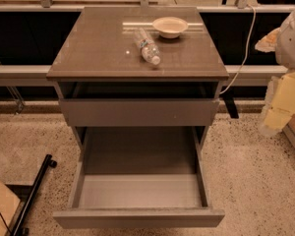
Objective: Place water bottle into middle drawer
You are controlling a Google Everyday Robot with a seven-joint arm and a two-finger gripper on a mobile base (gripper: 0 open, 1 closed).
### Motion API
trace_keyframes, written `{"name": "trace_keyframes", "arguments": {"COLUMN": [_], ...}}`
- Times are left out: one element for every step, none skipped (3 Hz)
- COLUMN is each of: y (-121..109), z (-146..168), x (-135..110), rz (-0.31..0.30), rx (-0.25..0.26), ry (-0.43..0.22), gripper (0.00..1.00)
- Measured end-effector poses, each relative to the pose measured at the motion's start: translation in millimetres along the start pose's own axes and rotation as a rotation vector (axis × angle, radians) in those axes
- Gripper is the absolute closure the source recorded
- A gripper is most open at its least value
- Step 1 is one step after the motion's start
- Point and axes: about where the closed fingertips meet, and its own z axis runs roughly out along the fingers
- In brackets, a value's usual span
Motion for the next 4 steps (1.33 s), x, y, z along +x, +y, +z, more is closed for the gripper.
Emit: {"name": "trace_keyframes", "arguments": {"y": [0, -8, -29, -62], "z": [0, 2, 10, 26], "x": [0, -11, -33, -62], "rz": [0.0, -0.024, -0.017, -0.017], "rx": [0.0, 0.045, 0.106, 0.155], "ry": [0.0, -0.05, -0.162, -0.279], "gripper": [0.0, 0.0, 0.0, 0.0]}}
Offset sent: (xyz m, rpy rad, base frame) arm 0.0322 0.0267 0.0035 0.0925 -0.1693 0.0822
